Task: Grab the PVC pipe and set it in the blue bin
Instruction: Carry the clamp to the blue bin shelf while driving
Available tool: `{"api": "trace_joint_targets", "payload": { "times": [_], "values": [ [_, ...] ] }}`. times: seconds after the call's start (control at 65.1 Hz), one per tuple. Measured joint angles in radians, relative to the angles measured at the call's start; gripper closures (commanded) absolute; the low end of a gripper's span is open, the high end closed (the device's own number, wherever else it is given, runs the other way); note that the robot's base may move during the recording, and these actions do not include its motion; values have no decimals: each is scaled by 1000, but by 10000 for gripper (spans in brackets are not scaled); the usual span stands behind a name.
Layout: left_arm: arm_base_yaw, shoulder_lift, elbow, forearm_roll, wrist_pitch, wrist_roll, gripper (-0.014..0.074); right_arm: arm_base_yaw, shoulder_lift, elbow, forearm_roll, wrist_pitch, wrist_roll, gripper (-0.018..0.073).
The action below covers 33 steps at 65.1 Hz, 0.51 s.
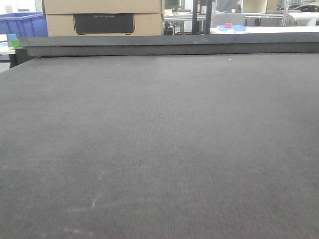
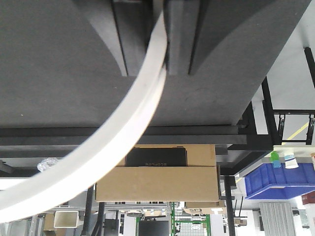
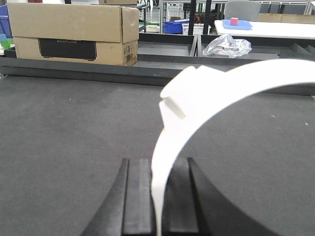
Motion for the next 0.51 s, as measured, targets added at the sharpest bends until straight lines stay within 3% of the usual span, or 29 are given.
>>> {"api": "trace_joint_targets", "payload": {
  "times": [0.507],
  "values": [
    [0,0,2,0,-2,0,707,0,0,0,0,0,2,727]
  ]
}}
